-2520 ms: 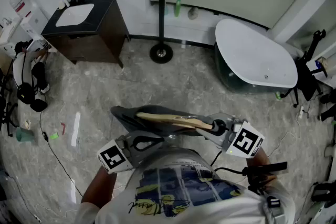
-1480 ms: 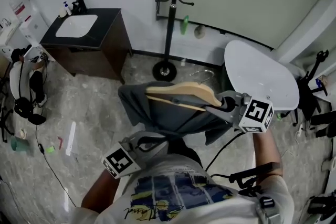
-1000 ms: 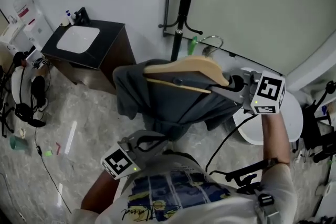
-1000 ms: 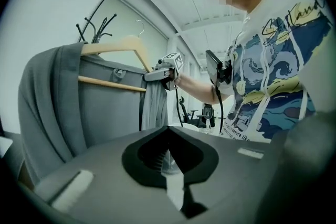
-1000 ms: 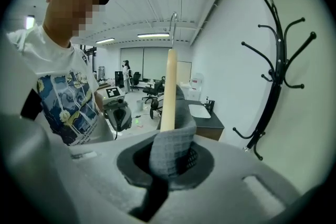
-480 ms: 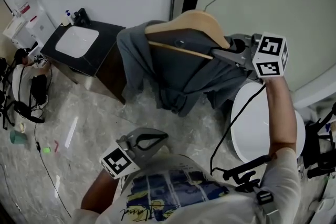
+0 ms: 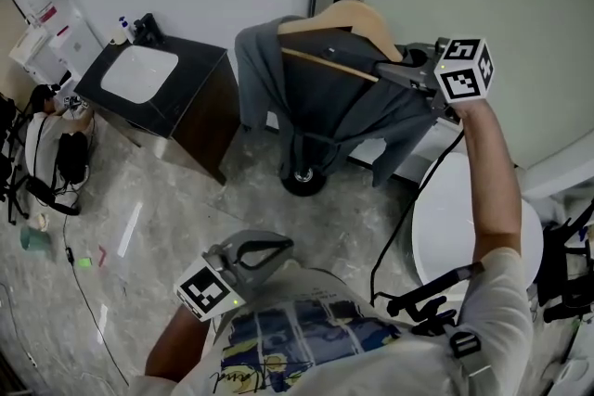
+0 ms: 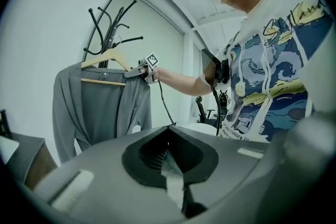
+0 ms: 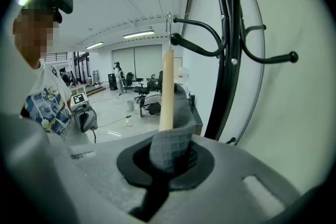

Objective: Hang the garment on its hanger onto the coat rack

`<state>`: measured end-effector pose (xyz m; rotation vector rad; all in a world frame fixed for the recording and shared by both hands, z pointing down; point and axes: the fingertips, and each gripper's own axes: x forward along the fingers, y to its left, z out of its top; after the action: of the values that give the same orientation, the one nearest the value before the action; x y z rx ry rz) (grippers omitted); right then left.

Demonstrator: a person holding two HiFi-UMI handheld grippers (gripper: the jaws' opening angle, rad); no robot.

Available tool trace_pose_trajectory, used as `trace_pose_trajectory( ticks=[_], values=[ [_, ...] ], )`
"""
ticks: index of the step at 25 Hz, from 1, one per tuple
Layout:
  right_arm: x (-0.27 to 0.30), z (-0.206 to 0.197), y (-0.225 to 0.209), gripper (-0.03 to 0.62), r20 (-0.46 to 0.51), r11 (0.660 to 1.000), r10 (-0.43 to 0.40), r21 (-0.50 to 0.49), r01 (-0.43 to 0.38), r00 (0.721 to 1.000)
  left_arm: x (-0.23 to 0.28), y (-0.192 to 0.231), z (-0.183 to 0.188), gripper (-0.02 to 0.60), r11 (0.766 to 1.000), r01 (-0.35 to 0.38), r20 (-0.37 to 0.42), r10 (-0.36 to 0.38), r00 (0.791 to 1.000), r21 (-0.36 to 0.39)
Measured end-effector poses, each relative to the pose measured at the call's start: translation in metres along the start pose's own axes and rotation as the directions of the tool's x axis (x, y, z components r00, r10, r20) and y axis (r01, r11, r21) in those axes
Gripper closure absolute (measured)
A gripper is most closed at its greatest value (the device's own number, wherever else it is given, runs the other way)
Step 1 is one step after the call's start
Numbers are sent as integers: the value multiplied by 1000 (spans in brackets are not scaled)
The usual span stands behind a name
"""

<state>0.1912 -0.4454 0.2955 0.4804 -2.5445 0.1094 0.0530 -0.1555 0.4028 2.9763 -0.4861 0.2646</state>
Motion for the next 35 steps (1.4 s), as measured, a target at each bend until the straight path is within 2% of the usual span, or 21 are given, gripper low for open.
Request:
trace_pose_trajectory(
  ticks=[11,30,35],
  values=[
    [23,-35,-38,588,-48,999,-21,41,23,999,-1,9,-8,579,1000,-16,-13,16,1000,-13],
    [40,-44,-59,588,-24,998,-18,64,20,1000,-4,15,-15,580,999,-27,-36,26,999,-24],
    [41,-46,-61,580,-16,998,-55,42,56,998,-11,12,-16,579,999,-36,-39,35,999,-25]
  ],
)
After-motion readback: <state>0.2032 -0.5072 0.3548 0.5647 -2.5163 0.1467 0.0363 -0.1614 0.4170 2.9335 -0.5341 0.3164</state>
